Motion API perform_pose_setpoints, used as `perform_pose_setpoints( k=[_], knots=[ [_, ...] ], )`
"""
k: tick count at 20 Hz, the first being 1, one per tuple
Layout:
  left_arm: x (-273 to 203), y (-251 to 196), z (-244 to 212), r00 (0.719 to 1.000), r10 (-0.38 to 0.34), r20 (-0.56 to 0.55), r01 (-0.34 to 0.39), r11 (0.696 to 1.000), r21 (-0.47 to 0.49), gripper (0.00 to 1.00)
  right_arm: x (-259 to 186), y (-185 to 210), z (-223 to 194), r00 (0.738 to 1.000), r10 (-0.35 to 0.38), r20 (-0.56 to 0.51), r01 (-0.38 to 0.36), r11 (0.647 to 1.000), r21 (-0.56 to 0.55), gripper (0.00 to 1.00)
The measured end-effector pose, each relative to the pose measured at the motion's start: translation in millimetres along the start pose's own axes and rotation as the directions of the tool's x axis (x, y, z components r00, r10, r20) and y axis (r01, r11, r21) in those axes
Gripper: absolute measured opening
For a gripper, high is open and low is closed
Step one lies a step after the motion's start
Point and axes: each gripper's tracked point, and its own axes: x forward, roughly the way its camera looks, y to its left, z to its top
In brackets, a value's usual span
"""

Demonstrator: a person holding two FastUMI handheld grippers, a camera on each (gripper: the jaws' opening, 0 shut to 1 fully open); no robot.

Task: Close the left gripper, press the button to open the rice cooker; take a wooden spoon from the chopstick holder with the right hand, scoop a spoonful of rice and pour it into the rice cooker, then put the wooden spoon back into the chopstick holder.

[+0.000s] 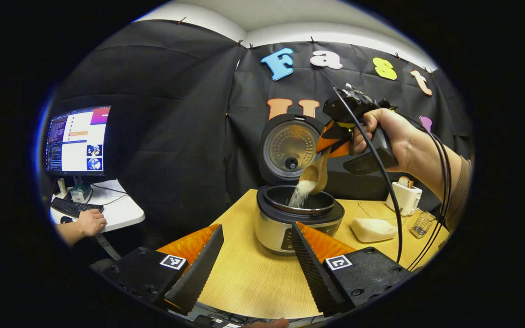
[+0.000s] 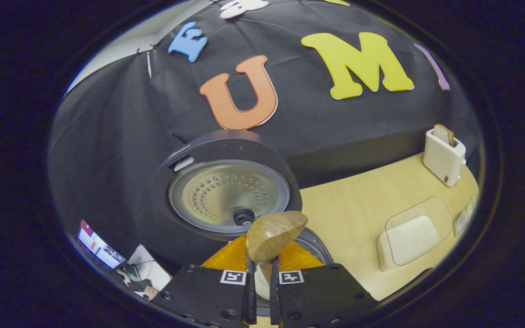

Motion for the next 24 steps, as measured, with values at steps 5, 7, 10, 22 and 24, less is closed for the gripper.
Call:
perform_pose_setpoints(
  k=[5,7,10,22,24],
  knots=[
    [0,0,4,1.000,0.017,0.013,-0.017,1.000,0.007,0.95,-7,14,24,0.992,-0.006,0.122,0.038,0.966,-0.255,0.11],
    [0,-1,5,1.000,0.016,0.016,-0.016,1.000,0.004,0.95,-11,18,34,0.984,-0.012,0.178,0.075,0.932,-0.355,0.11],
    [-1,-1,4,1.000,0.009,0.019,-0.009,1.000,0.005,0.95,-5,21,36,0.976,-0.012,0.216,0.110,0.888,-0.447,0.11],
    [0,-1,2,1.000,0.011,0.022,-0.011,1.000,0.017,0.95,7,35,31,0.944,-0.040,0.327,0.278,0.627,-0.728,0.11],
    [0,-1,1,1.000,0.016,0.016,-0.016,1.000,0.013,0.95,2,40,33,0.934,-0.041,0.354,0.309,0.588,-0.747,0.11]
  ],
)
